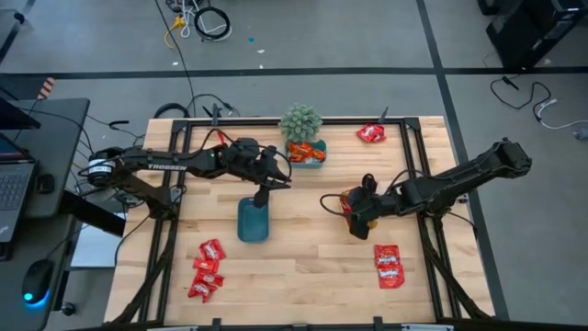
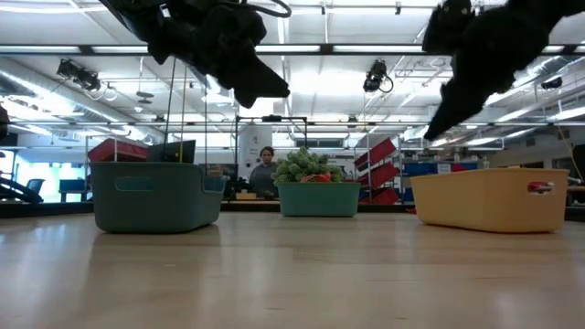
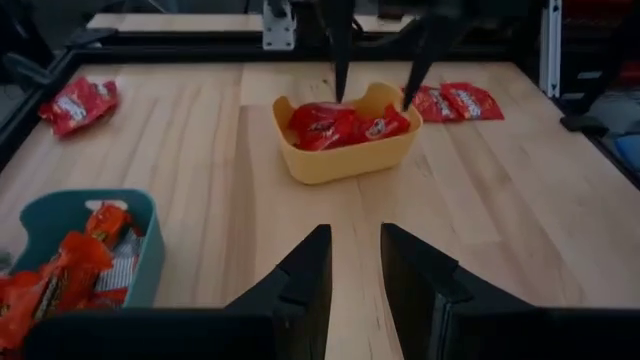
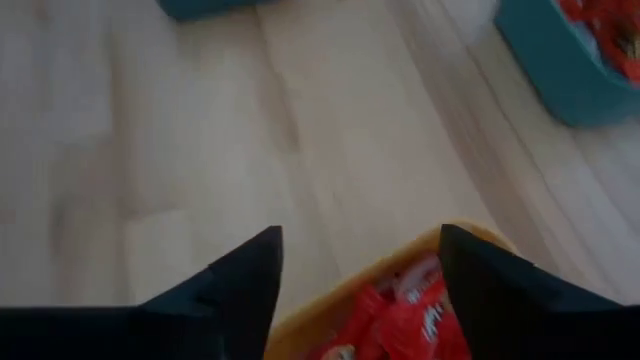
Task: Sort candy
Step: Put the red candy into the blue bin
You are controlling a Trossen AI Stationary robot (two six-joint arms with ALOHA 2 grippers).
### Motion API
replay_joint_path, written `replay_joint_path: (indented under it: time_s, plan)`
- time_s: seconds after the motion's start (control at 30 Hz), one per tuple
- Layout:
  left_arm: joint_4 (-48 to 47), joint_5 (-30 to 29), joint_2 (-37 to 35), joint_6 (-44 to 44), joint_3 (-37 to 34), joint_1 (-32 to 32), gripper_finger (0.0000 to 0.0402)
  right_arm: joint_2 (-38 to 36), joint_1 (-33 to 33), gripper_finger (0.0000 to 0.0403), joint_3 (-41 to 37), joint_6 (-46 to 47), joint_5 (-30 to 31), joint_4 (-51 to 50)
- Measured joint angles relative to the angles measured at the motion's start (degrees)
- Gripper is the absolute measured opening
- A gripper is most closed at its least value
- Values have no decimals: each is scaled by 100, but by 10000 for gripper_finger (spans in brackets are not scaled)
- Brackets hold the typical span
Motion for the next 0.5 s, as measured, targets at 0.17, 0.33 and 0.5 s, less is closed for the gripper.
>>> replay_joint_path:
  time_s: [0.17, 0.33, 0.5]
  plan:
    - [-769, -96, -100, 119, 1, -67, 77, 0, 0, 248, 338, -104, -11, -331]
    - [-1735, -545, -186, -662, 7, -77, 44, 0, -113, 164, 287, -461, -37, -405]
    - [-2744, -1221, -273, -1128, 9, -62, 18, 0, -386, 97, 127, -554, -41, -92]
